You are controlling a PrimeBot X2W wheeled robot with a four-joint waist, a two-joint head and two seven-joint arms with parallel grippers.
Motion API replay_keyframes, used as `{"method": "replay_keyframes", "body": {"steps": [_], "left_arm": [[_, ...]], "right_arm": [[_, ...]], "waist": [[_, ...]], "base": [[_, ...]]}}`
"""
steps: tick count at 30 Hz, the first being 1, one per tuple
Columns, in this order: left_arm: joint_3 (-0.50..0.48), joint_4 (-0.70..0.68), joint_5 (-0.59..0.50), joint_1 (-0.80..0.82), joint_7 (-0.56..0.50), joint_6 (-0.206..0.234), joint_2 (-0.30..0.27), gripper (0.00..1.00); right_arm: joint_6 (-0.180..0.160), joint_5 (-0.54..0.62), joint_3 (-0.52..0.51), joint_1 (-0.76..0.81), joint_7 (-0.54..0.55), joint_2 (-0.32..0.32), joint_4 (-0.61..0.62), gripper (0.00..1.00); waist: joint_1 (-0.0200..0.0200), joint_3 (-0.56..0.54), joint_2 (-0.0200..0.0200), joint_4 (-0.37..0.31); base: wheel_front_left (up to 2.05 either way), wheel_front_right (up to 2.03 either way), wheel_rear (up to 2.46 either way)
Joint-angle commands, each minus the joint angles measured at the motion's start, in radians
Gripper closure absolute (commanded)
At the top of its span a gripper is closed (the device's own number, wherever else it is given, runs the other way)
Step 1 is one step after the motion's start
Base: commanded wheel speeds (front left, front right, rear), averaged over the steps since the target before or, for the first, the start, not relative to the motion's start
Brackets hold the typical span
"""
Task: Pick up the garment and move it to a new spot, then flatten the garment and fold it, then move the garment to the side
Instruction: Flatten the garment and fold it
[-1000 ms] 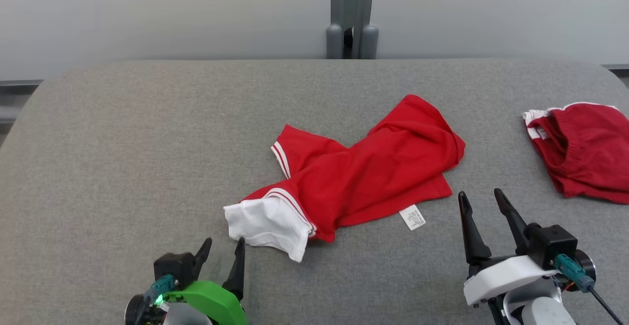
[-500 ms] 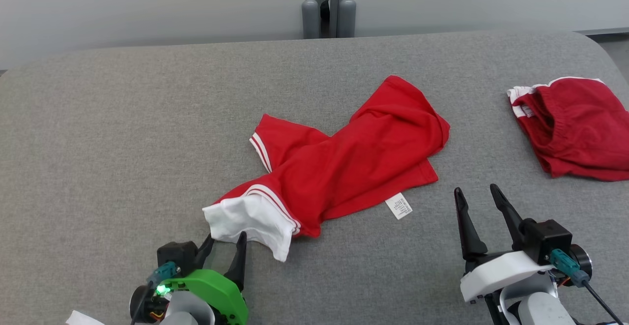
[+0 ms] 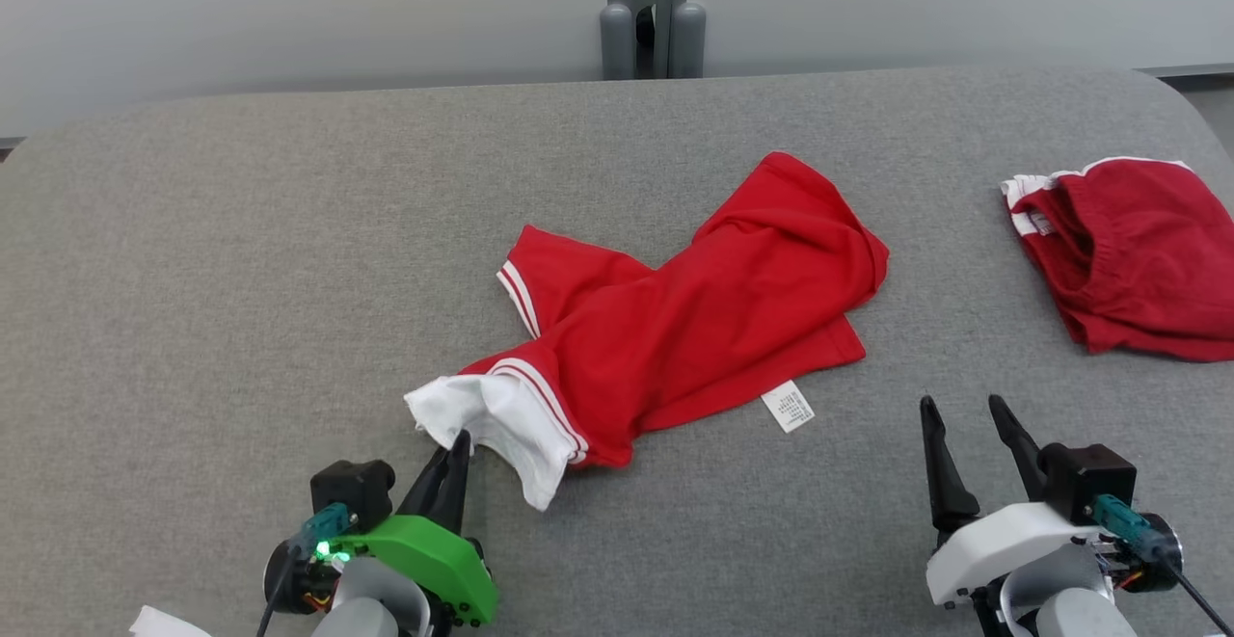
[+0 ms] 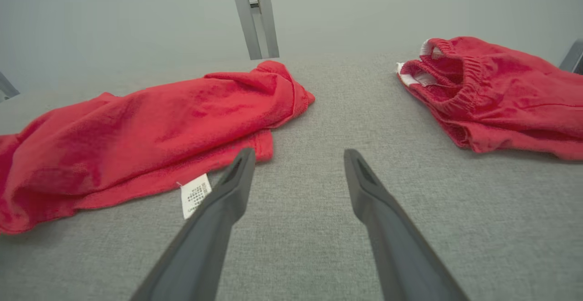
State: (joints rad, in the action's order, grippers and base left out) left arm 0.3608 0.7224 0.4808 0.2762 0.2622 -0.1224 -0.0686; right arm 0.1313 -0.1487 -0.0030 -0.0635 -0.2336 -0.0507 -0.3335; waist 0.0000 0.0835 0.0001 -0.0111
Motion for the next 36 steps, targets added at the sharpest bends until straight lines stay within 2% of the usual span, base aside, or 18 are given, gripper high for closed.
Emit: {"method": "replay_keyframes", "body": {"steps": [1,8,20,23,25,31,36], "left_arm": [[-0.013,-0.023,-0.012,-0.026,0.003,0.007,-0.004,1.0],[-0.035,-0.142,-0.036,-0.087,0.003,0.015,-0.018,1.0],[-0.006,-0.255,-0.051,-0.097,0.0,0.025,-0.014,1.0],[-0.006,-0.265,-0.046,-0.096,-0.001,0.028,-0.017,1.0],[-0.01,-0.271,-0.042,-0.098,-0.001,0.029,-0.021,1.0],[-0.032,-0.299,0.002,-0.101,-0.002,0.026,-0.019,1.0],[-0.06,-0.356,0.078,-0.102,-0.014,0.013,-0.012,1.0]], "right_arm": [[-0.001,-0.007,-0.011,-0.015,0.011,0.0,-0.024,0.0],[-0.001,-0.009,-0.033,-0.136,0.05,-0.001,-0.178,0.0],[-0.001,0.001,-0.041,-0.388,0.08,-0.001,-0.559,0.0],[-0.001,-0.023,-0.023,-0.428,0.068,-0.001,-0.628,0.79],[-0.001,-0.036,-0.008,-0.447,0.064,0.0,-0.667,1.0],[-0.001,-0.083,0.024,-0.505,0.02,0.0,-0.731,1.0],[-0.001,-0.151,0.06,-0.518,-0.017,-0.002,-0.684,1.0]], "waist": [[0.0,0.003,-0.0001,0.01],[0.0,0.019,-0.0001,0.056],[0.0,0.052,-0.0001,0.131],[0.0,0.058,-0.0001,0.134],[0.0,0.06,-0.0001,0.13],[0.0,0.06,-0.0001,0.112],[0.0,0.036,-0.0001,0.091]], "base": [[0.0,0.0,0.0],[0.0,0.0,0.0],[0.0,0.0,0.0],[0.0,0.0,0.0],[0.0,0.0,0.0],[0.0,0.0,0.0],[0.0,0.0,0.0]]}}
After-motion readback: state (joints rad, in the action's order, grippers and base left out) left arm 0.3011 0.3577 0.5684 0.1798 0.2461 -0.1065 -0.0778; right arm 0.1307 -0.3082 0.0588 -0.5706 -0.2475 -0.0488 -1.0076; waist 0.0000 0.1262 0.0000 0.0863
